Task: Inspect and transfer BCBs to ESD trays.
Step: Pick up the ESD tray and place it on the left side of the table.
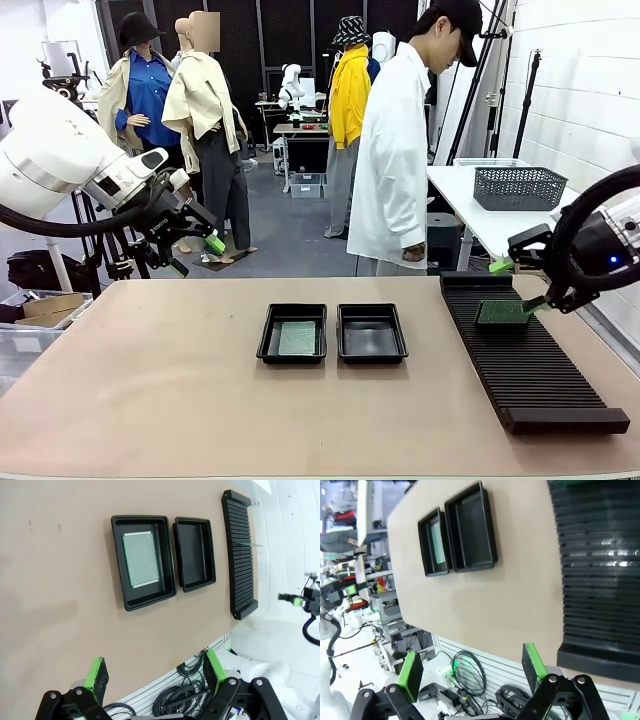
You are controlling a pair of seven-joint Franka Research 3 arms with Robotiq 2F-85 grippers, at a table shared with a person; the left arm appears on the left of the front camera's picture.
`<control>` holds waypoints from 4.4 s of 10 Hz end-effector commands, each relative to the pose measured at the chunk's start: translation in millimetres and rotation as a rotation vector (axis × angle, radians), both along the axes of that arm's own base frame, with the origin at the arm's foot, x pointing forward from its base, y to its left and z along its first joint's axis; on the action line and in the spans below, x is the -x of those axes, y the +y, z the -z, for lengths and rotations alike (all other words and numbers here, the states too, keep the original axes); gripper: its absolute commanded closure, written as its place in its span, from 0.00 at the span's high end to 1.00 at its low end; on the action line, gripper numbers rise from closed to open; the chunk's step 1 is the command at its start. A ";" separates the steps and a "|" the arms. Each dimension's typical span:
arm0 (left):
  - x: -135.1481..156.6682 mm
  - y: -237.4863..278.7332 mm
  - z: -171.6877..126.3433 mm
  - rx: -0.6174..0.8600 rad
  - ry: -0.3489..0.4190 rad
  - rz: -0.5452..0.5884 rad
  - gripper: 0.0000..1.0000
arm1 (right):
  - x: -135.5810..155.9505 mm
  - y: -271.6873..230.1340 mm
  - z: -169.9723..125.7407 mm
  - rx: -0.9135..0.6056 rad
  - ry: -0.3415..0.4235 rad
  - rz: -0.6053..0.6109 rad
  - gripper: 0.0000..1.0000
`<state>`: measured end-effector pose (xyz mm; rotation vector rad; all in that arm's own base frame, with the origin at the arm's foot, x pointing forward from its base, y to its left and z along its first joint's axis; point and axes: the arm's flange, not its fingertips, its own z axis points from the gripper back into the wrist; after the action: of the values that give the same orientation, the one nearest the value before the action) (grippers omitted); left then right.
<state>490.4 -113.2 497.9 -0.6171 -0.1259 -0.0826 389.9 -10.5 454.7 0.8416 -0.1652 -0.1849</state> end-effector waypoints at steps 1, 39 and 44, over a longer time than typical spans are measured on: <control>1.6 -6.6 -3.4 -0.042 0.005 0.022 1.00 | -31.2 -5.6 2.2 -0.045 -0.018 -0.050 1.00; -88.5 -136.5 188.4 -0.381 -0.070 0.012 0.00 | -108.5 -68.6 71.0 -0.412 0.023 -0.218 1.00; -88.5 -136.5 188.4 -0.381 -0.070 0.012 0.00 | -108.5 -68.6 71.0 -0.412 0.023 -0.218 1.00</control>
<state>578.8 -249.7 309.8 -0.2354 -0.1678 -0.1358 498.8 -81.5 382.5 1.2745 -0.0119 -0.0105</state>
